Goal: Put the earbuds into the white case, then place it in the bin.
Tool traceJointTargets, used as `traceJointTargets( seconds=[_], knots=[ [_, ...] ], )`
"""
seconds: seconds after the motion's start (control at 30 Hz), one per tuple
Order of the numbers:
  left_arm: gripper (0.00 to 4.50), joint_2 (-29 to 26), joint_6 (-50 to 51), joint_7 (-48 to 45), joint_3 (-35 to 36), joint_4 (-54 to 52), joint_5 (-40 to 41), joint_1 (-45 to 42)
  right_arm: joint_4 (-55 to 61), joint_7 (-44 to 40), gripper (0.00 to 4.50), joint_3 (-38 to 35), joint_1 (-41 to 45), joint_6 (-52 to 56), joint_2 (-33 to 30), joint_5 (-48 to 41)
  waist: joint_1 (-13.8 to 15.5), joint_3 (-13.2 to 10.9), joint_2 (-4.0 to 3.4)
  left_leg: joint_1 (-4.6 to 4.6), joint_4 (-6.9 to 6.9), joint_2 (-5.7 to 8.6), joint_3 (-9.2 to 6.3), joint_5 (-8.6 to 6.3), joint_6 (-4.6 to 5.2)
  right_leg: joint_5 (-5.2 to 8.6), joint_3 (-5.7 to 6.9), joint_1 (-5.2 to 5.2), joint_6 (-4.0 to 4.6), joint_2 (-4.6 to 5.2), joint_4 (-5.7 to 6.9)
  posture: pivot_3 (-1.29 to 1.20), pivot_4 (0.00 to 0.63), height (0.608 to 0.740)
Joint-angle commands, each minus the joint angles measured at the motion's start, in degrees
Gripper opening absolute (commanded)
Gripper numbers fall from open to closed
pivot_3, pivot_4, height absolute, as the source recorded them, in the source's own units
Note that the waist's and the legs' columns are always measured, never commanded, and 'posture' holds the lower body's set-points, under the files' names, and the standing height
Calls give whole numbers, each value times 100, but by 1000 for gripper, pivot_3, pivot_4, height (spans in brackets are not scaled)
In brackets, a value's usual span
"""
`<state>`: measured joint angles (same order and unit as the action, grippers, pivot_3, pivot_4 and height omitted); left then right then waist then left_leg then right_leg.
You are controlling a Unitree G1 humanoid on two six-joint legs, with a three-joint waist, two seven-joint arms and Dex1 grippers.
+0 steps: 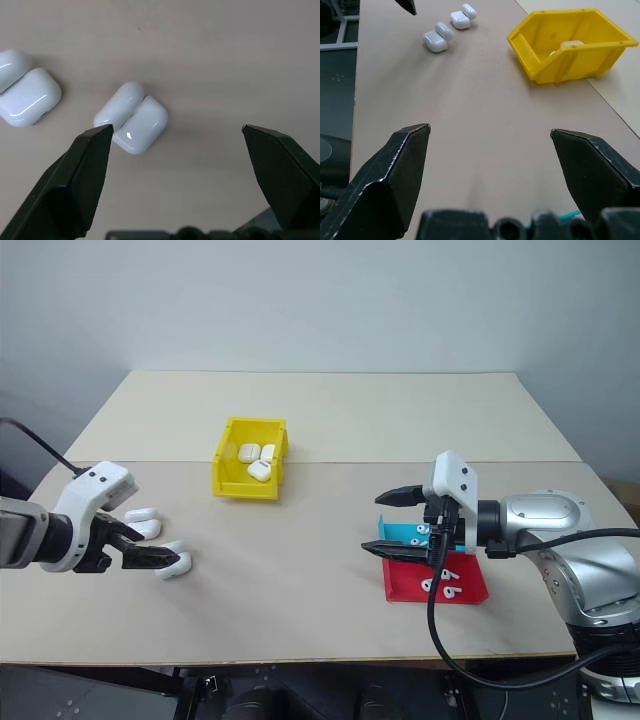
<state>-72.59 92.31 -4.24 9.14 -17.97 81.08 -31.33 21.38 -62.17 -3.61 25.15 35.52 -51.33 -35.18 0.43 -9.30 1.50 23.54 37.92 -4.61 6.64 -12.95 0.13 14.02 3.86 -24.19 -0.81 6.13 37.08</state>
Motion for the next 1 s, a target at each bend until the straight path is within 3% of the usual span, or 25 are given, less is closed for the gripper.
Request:
traceJointTargets(
  seconds=[0.03,0.43,0.57,0.8,0.93,1.0],
  knots=[
    [4500,56,19,625,122,99,366,-83,112,-33,4460,-173,88,5,-85,-100,18,0,0,-2,0,0,0,0,0,0,0,1,0,0,0,0,150,740],
    [4500,290,-474,2391,429,58,734,466,164,-67,4460,-202,39,26,-84,-126,16,0,0,-2,0,1,0,2,-4,-1,-2,1,1,1,0,0,150,740],
    [3573,255,-592,2493,863,137,322,971,211,-17,4500,-243,-36,54,-71,-151,26,0,0,-3,0,1,5,3,-5,-1,0,4,1,1,0,0,150,740],
    [1318,882,-1752,1048,1987,-597,-936,2708,409,242,4500,-290,-229,72,57,-233,23,1,-1,-2,-4,0,22,4,-8,-1,1,0,3,2,-3,0,150,740],
    [36,1033,-3083,-658,2212,-573,-2086,3632,615,483,4500,-342,-376,122,164,-337,23,2,0,-4,-4,0,22,4,-9,-1,7,1,6,2,-3,0,150,740],
    [36,1069,-4257,-1949,2166,-406,-2860,4132,714,617,4500,-337,-451,140,234,-355,23,2,0,-3,-5,0,24,3,-9,0,7,1,8,2,-5,0,150,740]
  ],
)
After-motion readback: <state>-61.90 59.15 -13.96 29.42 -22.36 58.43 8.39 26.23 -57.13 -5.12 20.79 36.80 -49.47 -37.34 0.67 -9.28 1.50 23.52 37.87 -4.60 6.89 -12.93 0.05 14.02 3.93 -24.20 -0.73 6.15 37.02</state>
